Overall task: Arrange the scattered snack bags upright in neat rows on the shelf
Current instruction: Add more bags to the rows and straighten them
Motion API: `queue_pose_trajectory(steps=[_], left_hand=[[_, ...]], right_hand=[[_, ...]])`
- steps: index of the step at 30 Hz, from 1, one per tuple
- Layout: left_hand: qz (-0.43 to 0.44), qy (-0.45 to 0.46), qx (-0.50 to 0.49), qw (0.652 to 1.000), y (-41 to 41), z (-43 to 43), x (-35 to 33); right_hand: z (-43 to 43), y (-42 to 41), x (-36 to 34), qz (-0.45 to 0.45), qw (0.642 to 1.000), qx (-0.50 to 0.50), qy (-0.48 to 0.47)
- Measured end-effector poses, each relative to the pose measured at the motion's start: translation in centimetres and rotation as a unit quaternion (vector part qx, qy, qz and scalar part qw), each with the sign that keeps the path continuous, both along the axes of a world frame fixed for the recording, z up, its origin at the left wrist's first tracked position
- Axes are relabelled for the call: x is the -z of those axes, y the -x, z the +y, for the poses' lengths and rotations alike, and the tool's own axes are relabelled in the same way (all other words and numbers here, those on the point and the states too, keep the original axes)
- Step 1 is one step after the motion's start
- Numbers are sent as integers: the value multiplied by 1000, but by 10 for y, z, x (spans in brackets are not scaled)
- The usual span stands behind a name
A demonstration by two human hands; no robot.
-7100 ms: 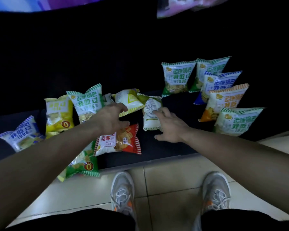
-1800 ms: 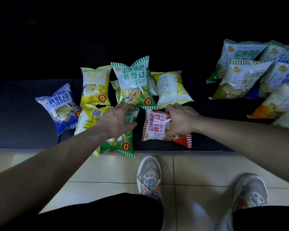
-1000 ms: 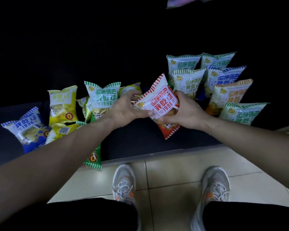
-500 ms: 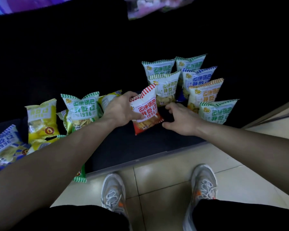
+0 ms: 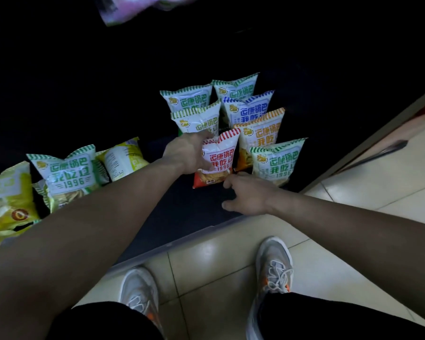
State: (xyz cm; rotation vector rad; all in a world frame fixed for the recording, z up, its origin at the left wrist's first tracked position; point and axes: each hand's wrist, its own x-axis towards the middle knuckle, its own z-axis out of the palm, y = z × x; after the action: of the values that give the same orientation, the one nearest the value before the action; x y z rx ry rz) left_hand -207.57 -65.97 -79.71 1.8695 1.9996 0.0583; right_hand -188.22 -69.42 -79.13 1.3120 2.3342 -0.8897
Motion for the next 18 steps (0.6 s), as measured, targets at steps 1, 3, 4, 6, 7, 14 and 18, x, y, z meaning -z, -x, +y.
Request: queue_pose_trajectory(steps=[1, 3, 4, 6, 7, 14, 18], left_hand=[[1, -4, -1, 1000, -2, 1, 2], [11, -14, -6, 1000, -4, 3, 4], [19, -19, -7, 1000, -4, 4, 4], [32, -30, -11, 999, -4, 4, 5], [36, -34, -14, 999, -4, 3, 5], [131, -97, 9, 987, -6, -6, 9], [132, -115, 14, 984, -5, -10, 11]], right_hand=[[0, 0, 0, 1, 1000, -2, 1], [0, -2, -1, 4, 1000, -3, 3], [0, -3, -1, 5, 1000, -2, 5], [0, -7, -1, 5, 1000, -3, 9], [0, -9, -1, 3, 1000, -5, 10], [-1, -16, -3, -5, 1000, -11, 18], [-2, -12, -5, -7, 1000, -14, 16]])
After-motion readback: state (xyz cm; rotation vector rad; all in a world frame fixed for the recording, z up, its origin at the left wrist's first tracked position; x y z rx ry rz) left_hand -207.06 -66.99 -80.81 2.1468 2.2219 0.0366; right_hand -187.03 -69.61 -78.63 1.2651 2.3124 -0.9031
